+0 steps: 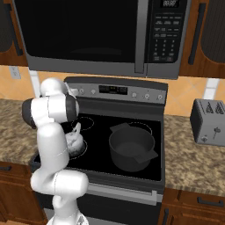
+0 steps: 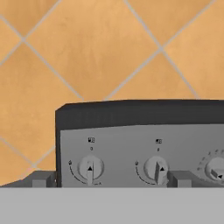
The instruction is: Pick the kettle from the counter and place it on a stove burner. Then turn the burner on.
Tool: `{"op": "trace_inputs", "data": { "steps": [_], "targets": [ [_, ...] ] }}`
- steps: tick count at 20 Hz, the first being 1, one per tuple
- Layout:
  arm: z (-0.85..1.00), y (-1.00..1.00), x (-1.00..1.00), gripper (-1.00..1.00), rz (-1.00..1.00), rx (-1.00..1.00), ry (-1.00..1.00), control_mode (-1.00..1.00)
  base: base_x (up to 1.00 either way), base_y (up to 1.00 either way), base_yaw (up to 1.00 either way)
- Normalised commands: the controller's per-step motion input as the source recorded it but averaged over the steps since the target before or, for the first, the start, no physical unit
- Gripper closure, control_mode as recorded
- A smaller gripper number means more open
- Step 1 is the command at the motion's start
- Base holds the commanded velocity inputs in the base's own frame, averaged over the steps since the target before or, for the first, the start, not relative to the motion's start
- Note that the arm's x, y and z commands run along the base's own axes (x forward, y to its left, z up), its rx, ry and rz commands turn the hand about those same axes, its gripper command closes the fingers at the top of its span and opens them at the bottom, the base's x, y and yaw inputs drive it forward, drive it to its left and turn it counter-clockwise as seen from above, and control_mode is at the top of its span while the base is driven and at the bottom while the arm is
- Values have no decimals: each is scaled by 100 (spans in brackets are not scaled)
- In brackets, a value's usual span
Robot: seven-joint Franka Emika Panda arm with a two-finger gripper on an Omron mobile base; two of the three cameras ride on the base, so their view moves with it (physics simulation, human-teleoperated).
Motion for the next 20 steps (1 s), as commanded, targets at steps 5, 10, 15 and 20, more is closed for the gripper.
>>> {"op": "trace_inputs", "data": {
  "steps": [5, 10, 15, 20],
  "targets": [
    [-20, 0, 0, -100, 0, 11, 0, -100, 0, 0, 0],
    [-28, 0, 0, -100, 0, 2, 1, -100, 0, 0, 0],
    [-12, 0, 0, -100, 0, 0, 1, -100, 0, 0, 0],
    [-2, 0, 11, -100, 0, 0, 0, -100, 0, 0, 0]
  ]
}}
